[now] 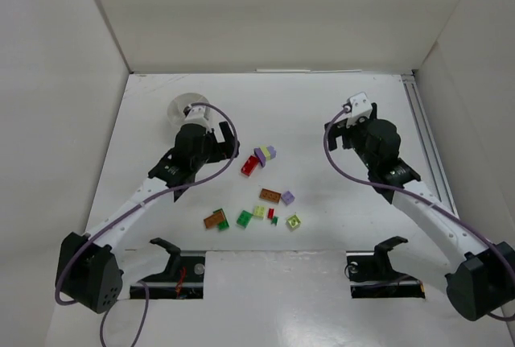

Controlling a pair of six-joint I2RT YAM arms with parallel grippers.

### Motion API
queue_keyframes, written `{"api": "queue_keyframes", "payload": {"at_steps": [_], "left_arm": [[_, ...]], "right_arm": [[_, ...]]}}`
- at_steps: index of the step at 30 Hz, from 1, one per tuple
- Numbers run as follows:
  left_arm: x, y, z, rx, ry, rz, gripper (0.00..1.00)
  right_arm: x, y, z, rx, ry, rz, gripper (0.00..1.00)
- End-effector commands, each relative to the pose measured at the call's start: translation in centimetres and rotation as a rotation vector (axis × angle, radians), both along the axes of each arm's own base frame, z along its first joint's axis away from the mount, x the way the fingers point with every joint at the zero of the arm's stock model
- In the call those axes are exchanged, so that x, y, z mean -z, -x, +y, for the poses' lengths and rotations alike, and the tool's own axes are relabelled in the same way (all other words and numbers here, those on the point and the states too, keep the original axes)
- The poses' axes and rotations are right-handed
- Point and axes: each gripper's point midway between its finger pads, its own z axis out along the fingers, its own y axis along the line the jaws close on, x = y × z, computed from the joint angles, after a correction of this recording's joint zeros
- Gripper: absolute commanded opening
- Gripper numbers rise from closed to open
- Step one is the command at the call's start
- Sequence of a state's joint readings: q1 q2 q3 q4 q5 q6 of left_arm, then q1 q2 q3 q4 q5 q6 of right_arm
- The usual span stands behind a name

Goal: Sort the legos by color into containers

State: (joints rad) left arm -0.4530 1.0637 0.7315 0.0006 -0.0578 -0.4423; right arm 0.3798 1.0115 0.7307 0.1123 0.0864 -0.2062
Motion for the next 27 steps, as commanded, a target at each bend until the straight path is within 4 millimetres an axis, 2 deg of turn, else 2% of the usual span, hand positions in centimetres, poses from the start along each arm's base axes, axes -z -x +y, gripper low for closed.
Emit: {"api": "queue_keyframes", "payload": {"at_steps": [1,5,6,8,9,10,12,13,15,18,20,21,22,27], "left_arm": [[0.4,0.5,-1.3,0.047,-0.022,0.002,1.0],[1.7,1.7,-3.7,0.159,-0.063,0.01,1.0],[2.7,1.9,-4.1,0.19,-0.078,0.023,1.0],[3.4,1.8,-4.8,0.242,-0.102,0.022,1.0],[3.9,1.6,-4.9,0.243,-0.106,0.031,1.0],[5.4,1.5,-4.9,0.253,-0.139,0.064,0.98],[5.9,0.8,-5.2,0.267,-0.167,0.071,0.89],[7.1,0.6,-5.3,0.276,-0.194,0.101,0.86],[7.6,0.3,-6.0,0.308,-0.218,0.107,0.82],[9.3,0.7,-6.8,0.351,-0.249,0.144,0.79],[9.5,0.8,-7.6,0.382,-0.249,0.133,0.79],[9.9,1.1,-7.9,0.395,-0.255,0.142,0.79],[9.9,1.4,-8.2,0.413,-0.266,0.136,0.79],[11.6,0.5,-8.8,0.417,-0.285,0.175,0.78]], "right_arm": [[0.4,-0.3,0.4,0.011,0.019,-0.014,0.99],[2.0,-0.5,1.4,-0.016,0.005,0.035,0.99],[3.1,-0.6,1.5,-0.016,0.018,0.066,0.99],[3.4,-1.1,1.3,-0.005,0.014,0.08,0.99],[3.4,-1.1,1.3,-0.005,0.014,0.08,0.99],[3.4,-1.0,1.6,-0.018,0.012,0.081,0.99],[3.6,-1.1,1.2,-0.009,0.015,0.09,0.98],[3.6,-1.1,1.2,-0.009,0.015,0.09,0.95],[3.0,-0.7,0.6,0.017,0.003,0.072,0.94],[2.7,-0.3,-0.1,0.036,-0.002,0.056,0.93],[3.3,0.1,-0.6,0.046,0.001,0.062,0.93],[2.9,0.1,-1.0,0.055,-0.004,0.051,0.93],[3.5,0.3,-1.1,0.055,0.003,0.068,0.93],[3.1,0.5,-1.6,0.066,-0.001,0.06,0.93]]}}
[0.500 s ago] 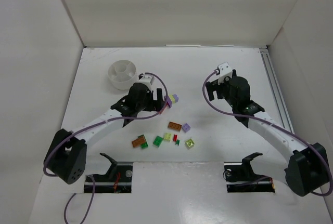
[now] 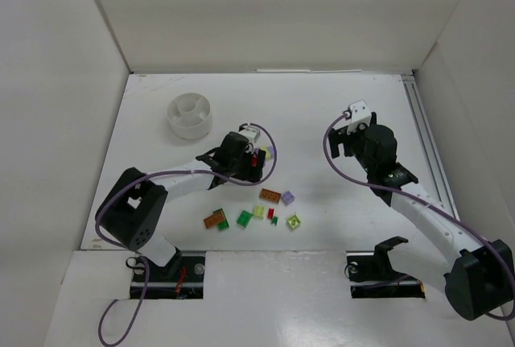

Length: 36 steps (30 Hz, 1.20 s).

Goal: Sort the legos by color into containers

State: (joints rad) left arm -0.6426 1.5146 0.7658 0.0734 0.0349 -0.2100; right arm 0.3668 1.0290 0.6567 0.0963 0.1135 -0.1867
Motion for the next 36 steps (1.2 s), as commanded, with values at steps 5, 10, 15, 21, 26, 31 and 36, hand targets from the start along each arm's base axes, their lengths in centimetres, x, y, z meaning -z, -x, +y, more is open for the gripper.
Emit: {"api": "queue_keyframes", "payload": {"at_steps": [5,10,15,21,26,31,36], "left_arm": [[0.7,-2.1,-2.5,0.032,-0.036,-0.011,0.7],[1.4,-2.4,-2.2,-0.002,-0.086,0.003,0.61],[1.2,-2.7,-1.9,-0.024,-0.097,-0.001,0.41],[-0.1,-3.1,-1.4,-0.077,-0.096,-0.022,0.2],[-4.8,-5.2,0.8,-0.253,-0.092,-0.169,0.11],[-11.5,-8.2,4.2,-0.469,-0.039,-0.337,0.12],[-17.3,-11.5,11.1,-0.778,0.07,-0.505,0.17]], "right_arm": [[-1.0,0.1,-0.3,0.002,-0.029,-0.033,0.95],[-1.0,-0.1,-0.7,0.004,-0.033,-0.031,0.95],[-0.9,-0.1,-0.9,0.006,-0.035,-0.031,0.95],[-0.9,-0.1,-0.7,-0.003,-0.038,-0.03,0.95],[-1.0,-0.2,-0.8,-0.016,-0.025,-0.033,0.95],[-1.0,-0.2,-0.8,-0.016,-0.025,-0.033,0.95],[-0.5,-0.2,-1.3,0.008,-0.005,-0.029,0.95]]}}
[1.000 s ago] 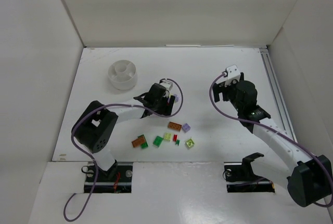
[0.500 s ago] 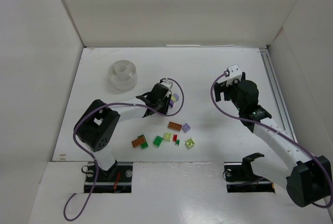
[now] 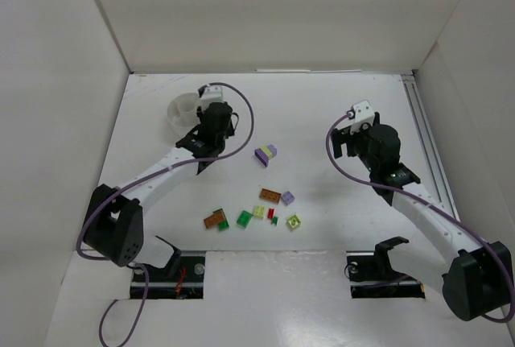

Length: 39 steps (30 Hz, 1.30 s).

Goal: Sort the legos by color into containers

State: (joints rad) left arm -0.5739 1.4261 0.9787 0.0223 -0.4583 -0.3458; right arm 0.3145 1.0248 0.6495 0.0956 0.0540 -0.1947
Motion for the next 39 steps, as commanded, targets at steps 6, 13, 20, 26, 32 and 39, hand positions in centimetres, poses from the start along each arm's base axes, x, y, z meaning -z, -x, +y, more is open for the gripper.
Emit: {"api": "queue_keyframes", "payload": {"at_steps": [6,13,20,26,32,39], "left_arm": [[-8.0,-3.9,9.4,-0.401,0.173,-0.378,0.23],[-7.0,-6.0,13.9,-0.55,0.231,-0.427,0.26],[-4.1,-7.5,15.1,-0.569,0.268,-0.372,0.33],[-2.5,-8.3,14.6,-0.555,0.26,-0.34,0.33],[-1.5,-8.8,14.5,-0.564,0.27,-0.324,0.38],[-1.4,-8.3,14.4,-0.562,0.293,-0.322,0.5]], "right_arm": [[-0.3,-0.6,-0.9,0.031,0.028,-0.027,0.96],[0.6,-1.1,-0.9,0.039,0.04,0.002,0.96],[0.9,-1.3,-1.3,0.046,0.052,0.009,0.96],[1.6,-1.6,-1.2,0.045,0.058,0.029,0.96],[2.7,-2.1,-0.9,0.036,0.066,0.062,0.96],[2.6,-2.3,-0.8,0.036,0.066,0.063,0.96]]}}
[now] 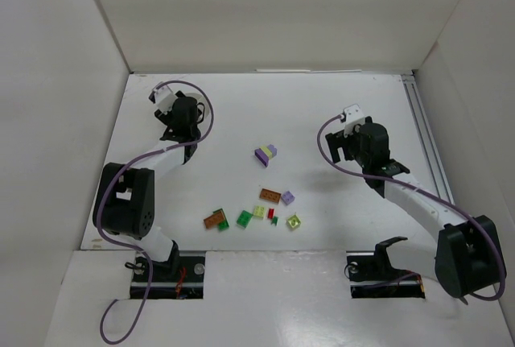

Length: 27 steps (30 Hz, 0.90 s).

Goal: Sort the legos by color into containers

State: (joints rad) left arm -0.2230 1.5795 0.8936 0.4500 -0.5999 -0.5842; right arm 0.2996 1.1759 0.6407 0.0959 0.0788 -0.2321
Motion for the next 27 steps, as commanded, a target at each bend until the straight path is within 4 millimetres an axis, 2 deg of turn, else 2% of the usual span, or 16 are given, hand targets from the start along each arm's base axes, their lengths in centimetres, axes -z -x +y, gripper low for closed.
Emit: {"api": "queue_keyframes", "payload": {"at_steps": [1,4,9,10,14,17,19,20,21,24,25,26,27], "left_arm": [[-1.9,-0.3,-0.2,-0.002,0.035,-0.074,0.5],[-1.9,-0.1,-0.5,0.018,0.042,-0.073,0.54],[-2.3,0.1,-1.0,0.044,0.062,-0.084,0.54],[-1.9,0.2,-0.9,0.043,0.06,-0.075,0.54],[-2.9,0.6,-1.5,0.079,0.077,-0.097,0.54],[-3.9,1.1,-1.9,0.115,0.084,-0.117,0.68],[-5.4,1.4,-2.8,0.19,0.064,-0.135,0.88],[-5.8,1.5,-3.4,0.236,0.052,-0.137,0.96],[-6.1,1.7,-5.1,0.352,0.032,-0.13,1.0],[-5.7,2.5,-8.0,0.532,0.048,-0.075,1.0],[-5.7,3.0,-10.5,0.663,0.057,-0.058,1.0],[-4.6,3.9,-11.3,0.704,0.056,-0.006,1.0],[-4.6,4.2,-12.1,0.723,0.057,0.008,1.0]], "right_arm": [[-2.9,-1.4,0.1,0.009,-0.023,-0.079,0.96],[-2.9,-1.4,0.1,0.009,-0.023,-0.079,0.96],[-3.3,-1.3,0.1,0.009,-0.025,-0.087,0.96],[-3.3,-1.3,0.1,0.009,-0.025,-0.087,0.96],[-3.3,-1.3,0.1,0.009,-0.025,-0.087,0.96],[-3.2,-1.1,0.1,-0.003,-0.021,-0.09,0.98],[-3.7,-1.0,0.1,-0.003,-0.024,-0.101,0.98],[-4.0,-0.9,0.3,-0.013,-0.031,-0.109,1.0],[-3.9,-0.7,0.2,-0.013,-0.031,-0.109,1.0],[-4.1,-0.4,0.3,-0.019,-0.048,-0.114,1.0],[-4.1,-0.3,0.7,-0.037,-0.055,-0.112,1.0],[-4.1,0.0,0.8,-0.047,-0.06,-0.115,1.0],[-4.1,0.3,0.9,-0.056,-0.065,-0.119,1.0]]}}
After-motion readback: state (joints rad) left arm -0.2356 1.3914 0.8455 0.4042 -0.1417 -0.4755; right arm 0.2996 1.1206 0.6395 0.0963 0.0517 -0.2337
